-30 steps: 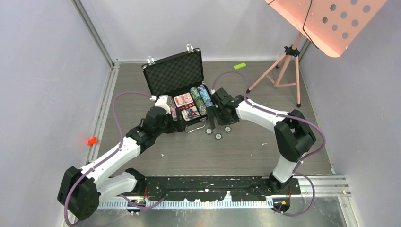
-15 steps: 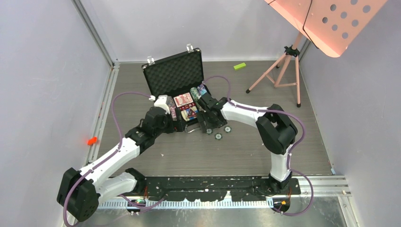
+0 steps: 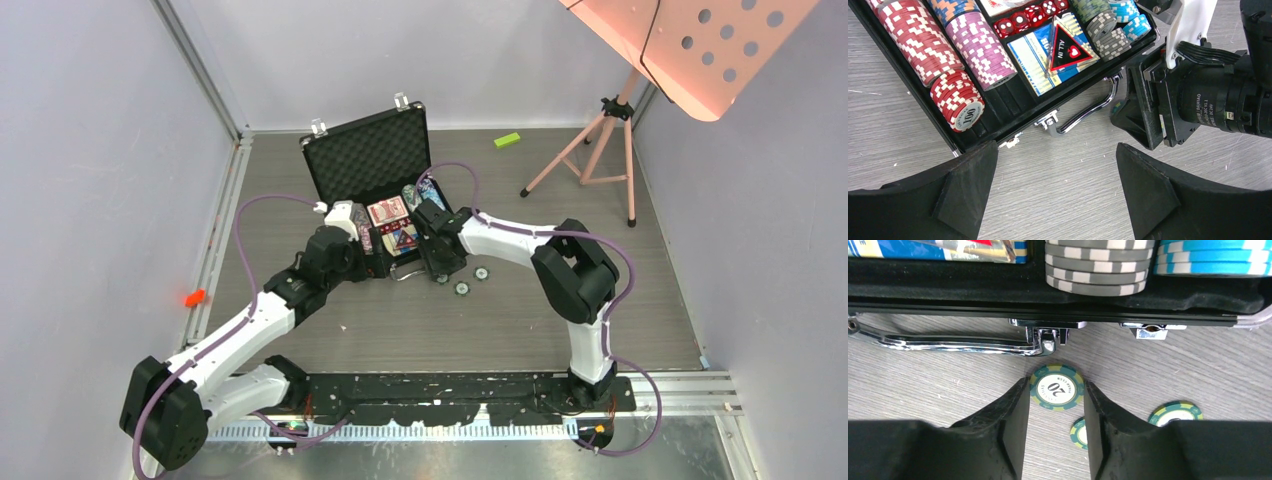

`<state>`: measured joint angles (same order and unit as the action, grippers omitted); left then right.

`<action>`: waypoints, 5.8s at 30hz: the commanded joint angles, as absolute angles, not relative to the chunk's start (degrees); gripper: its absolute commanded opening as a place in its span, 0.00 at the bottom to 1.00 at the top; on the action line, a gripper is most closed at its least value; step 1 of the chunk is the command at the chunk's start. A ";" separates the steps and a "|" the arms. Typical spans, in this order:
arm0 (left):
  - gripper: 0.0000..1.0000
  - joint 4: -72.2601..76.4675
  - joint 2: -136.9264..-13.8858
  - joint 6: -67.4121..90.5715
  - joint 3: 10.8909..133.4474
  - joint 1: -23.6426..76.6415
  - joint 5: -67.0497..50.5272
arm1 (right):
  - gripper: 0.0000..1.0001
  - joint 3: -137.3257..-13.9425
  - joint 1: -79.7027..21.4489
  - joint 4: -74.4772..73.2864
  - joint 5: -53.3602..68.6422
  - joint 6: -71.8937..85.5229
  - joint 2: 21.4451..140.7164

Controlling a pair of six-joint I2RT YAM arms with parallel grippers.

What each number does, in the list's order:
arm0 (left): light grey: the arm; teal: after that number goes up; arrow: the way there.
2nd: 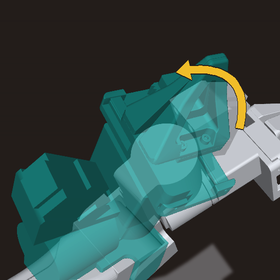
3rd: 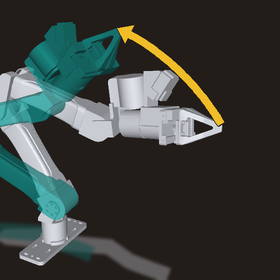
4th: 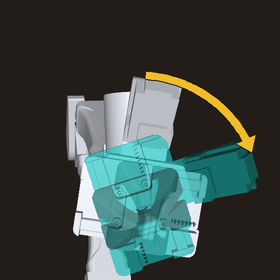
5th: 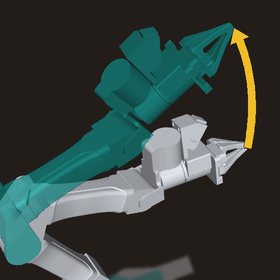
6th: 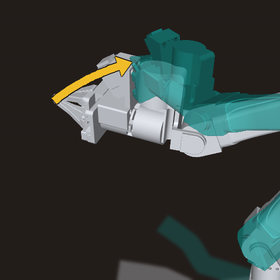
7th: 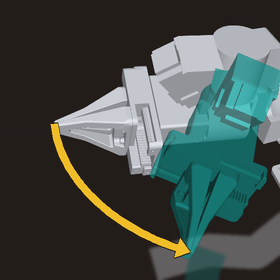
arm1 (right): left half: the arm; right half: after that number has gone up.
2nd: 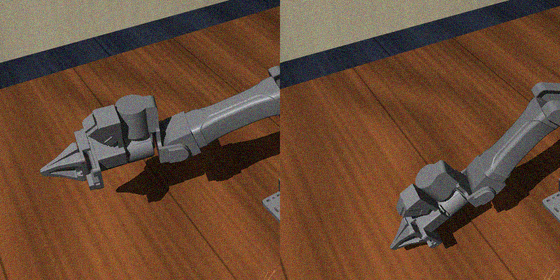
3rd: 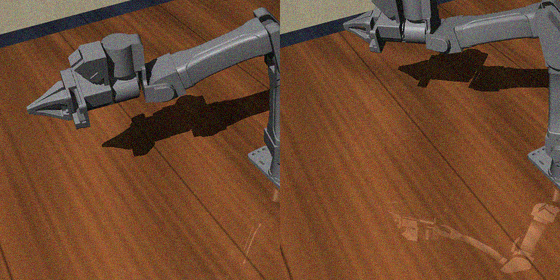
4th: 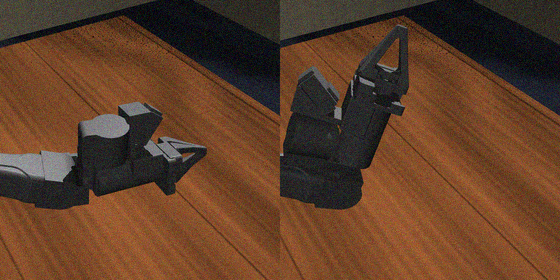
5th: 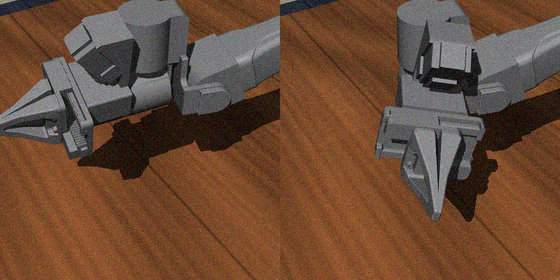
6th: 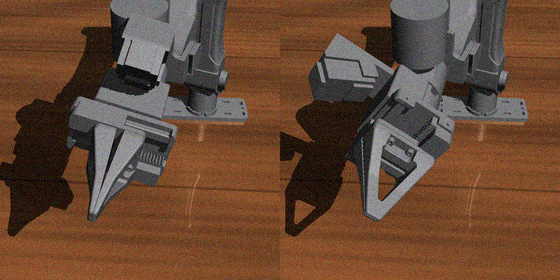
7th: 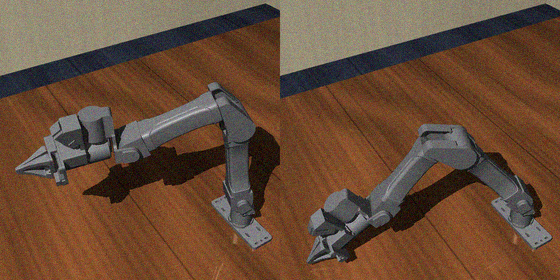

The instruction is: Pack up texas hold em set

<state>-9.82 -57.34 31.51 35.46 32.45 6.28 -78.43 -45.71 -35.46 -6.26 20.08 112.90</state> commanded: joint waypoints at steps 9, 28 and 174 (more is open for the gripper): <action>0.92 -9.32 -56.01 31.43 36.38 32.17 7.05 | 0.34 -77.31 -45.97 -37.25 -9.74 20.54 109.35; 0.92 -8.87 -55.89 31.94 36.39 32.17 6.34 | 0.32 -69.75 -37.37 -39.39 -11.49 20.82 98.84; 0.92 -9.28 -56.23 32.33 36.39 32.17 5.92 | 0.34 -71.00 -46.99 -42.04 -9.38 25.35 97.80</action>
<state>-10.11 -57.08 31.70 35.46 32.45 5.98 -67.35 -46.83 -41.15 -8.45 26.63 98.87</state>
